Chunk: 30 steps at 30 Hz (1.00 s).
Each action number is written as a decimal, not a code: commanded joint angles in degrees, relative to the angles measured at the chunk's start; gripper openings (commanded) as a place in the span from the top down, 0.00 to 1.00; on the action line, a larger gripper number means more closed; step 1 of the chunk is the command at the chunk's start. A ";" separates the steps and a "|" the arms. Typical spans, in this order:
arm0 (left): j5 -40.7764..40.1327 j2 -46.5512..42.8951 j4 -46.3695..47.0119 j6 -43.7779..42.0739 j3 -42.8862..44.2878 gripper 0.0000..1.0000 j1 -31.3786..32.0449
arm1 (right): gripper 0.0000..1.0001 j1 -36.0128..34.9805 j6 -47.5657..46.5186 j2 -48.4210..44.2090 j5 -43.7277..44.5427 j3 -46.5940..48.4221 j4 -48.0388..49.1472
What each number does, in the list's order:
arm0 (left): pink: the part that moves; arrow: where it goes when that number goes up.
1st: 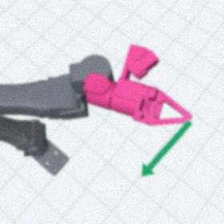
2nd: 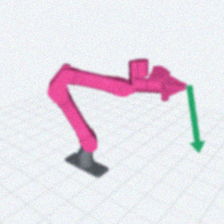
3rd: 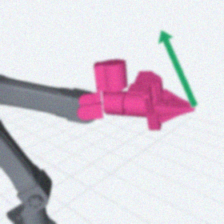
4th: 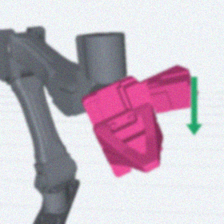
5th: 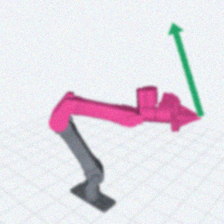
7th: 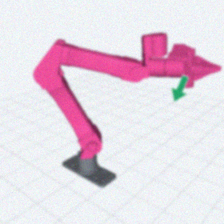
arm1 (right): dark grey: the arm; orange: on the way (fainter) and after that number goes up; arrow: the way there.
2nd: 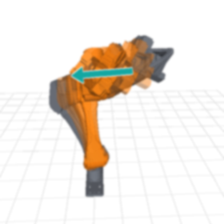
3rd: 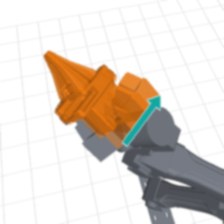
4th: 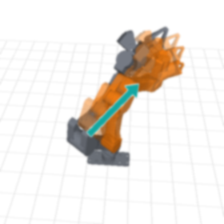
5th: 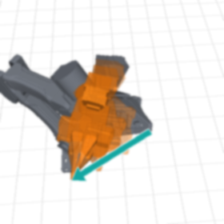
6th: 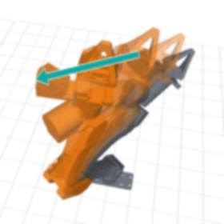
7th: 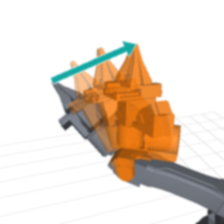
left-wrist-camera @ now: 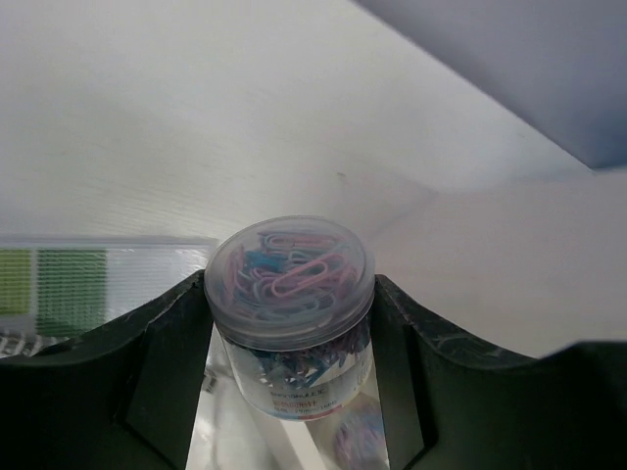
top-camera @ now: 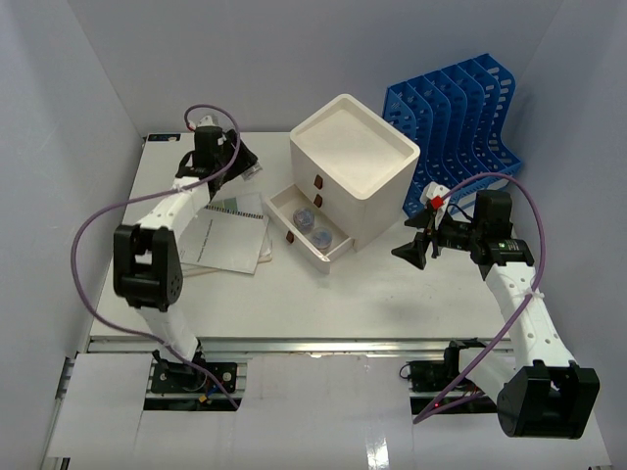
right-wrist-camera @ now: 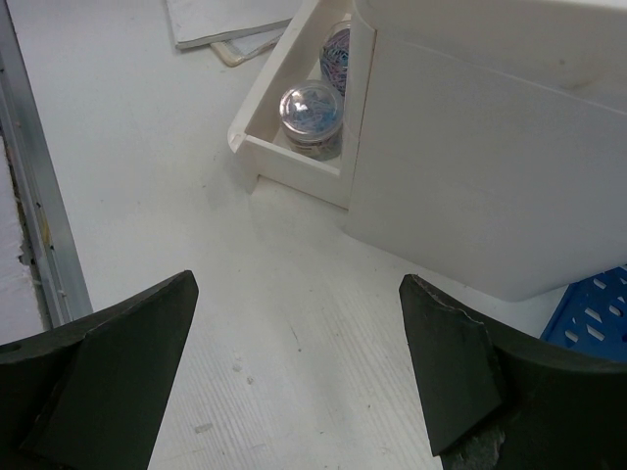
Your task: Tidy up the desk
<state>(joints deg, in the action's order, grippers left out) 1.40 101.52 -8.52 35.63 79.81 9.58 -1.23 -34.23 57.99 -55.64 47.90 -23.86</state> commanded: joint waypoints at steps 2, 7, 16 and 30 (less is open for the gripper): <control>3.53 -11.14 14.98 -8.67 -11.71 0.88 5.86 | 0.10 0.27 -0.66 0.13 -0.64 0.62 0.04; 4.71 -12.61 12.63 -6.80 -14.31 0.88 8.22 | 0.10 0.27 -0.66 0.21 -0.61 0.60 0.04; 4.53 -7.94 10.59 2.73 -12.86 0.82 8.80 | 0.10 0.27 -0.75 0.19 -0.44 0.62 0.04; 8.18 -0.11 1.32 4.35 -4.44 0.02 9.25 | 0.10 0.36 -1.05 0.09 -0.59 0.62 -0.20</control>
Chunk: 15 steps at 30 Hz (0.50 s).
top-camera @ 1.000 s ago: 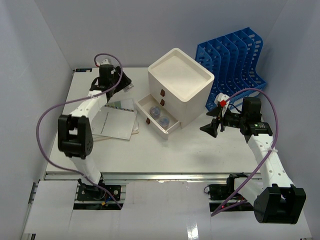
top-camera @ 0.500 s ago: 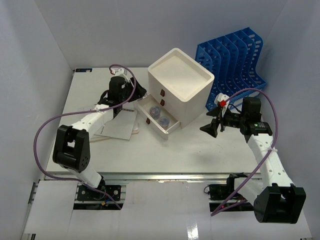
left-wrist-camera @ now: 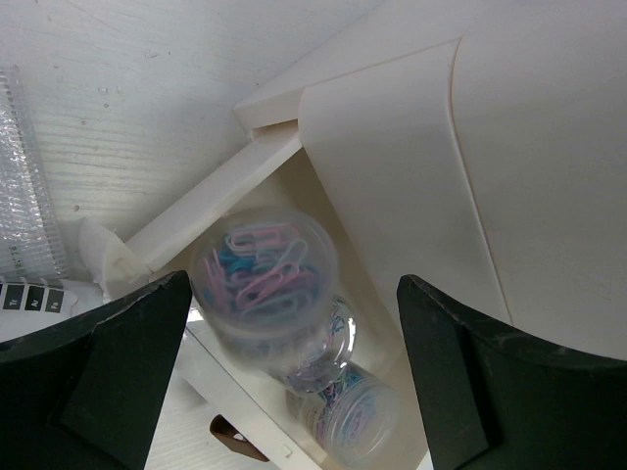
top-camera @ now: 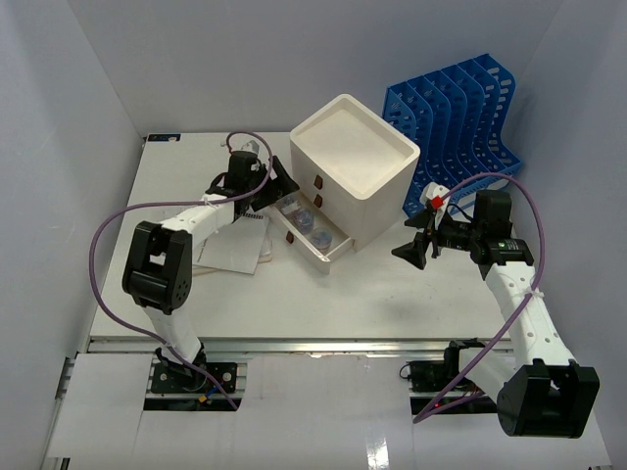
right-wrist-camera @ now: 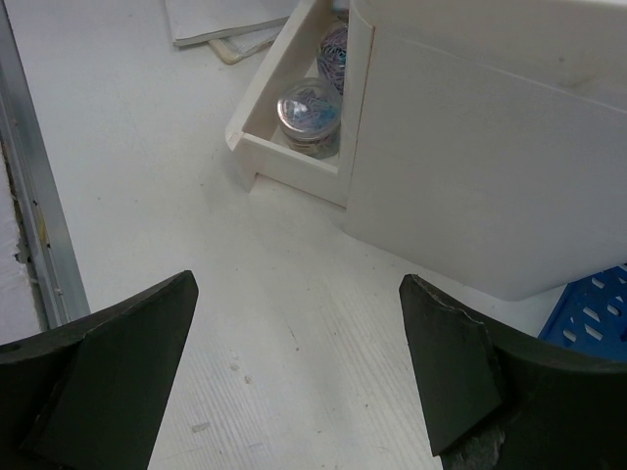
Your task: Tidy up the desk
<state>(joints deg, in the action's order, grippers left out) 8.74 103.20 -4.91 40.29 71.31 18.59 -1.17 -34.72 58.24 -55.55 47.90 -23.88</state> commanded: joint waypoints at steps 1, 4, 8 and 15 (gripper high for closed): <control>0.70 -2.13 -2.44 -0.60 4.52 0.02 0.24 | 0.10 0.30 -0.74 -0.16 -0.79 0.62 -0.31; 0.00 -4.50 -2.64 -2.04 5.21 0.02 0.31 | 0.10 0.30 -2.18 -0.51 -2.11 0.59 -1.22; -2.15 -11.13 -2.13 -6.17 3.80 0.02 0.27 | 0.10 0.05 -4.65 -1.91 -6.09 0.06 -2.49; -15.39 -35.34 -4.43 -15.11 -10.97 0.02 -0.27 | 0.06 -20.25 -3.99 -0.72 10.21 6.86 -4.66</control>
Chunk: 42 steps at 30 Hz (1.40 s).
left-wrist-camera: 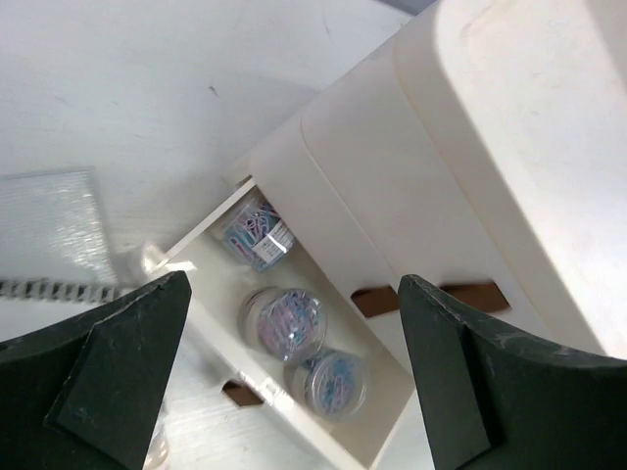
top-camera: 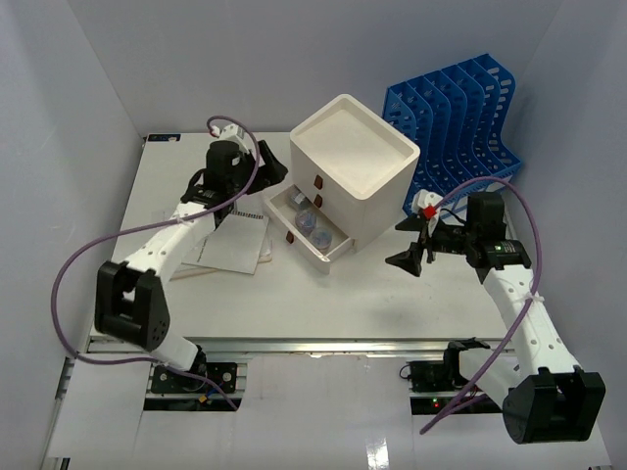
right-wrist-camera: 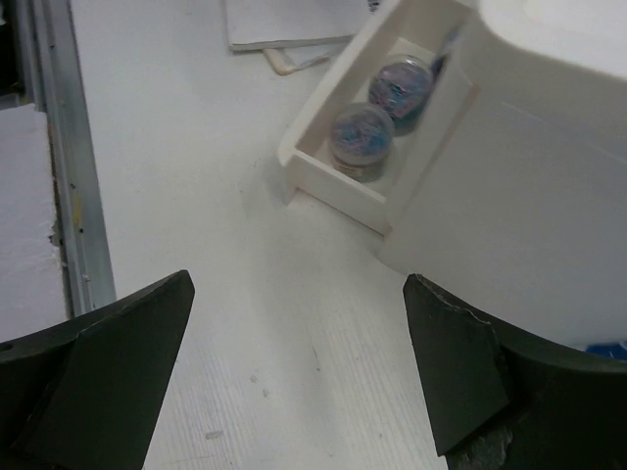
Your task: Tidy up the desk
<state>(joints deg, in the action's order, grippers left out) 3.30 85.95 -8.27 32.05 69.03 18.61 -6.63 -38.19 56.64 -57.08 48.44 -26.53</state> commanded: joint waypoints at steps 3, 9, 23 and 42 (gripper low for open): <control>-11.71 -29.76 0.08 -10.06 -17.41 0.02 -0.80 | 0.37 -30.61 1.87 5.41 22.87 10.61 -2.38; -9.16 -54.55 -5.12 -12.10 -29.33 0.06 -1.30 | 0.92 -47.73 4.73 31.85 37.17 24.70 -6.49; -7.49 -74.87 -15.63 -13.05 -35.65 0.05 -1.30 | 0.91 -53.30 24.41 71.81 80.78 55.35 -9.02; -6.68 -76.06 -15.54 -12.72 -36.37 0.03 -1.30 | 0.62 -38.54 17.03 65.42 87.42 43.41 1.01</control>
<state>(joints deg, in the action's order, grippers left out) -4.28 9.19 -23.47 19.94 33.04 17.43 -46.64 -17.92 125.42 29.81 93.22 -25.02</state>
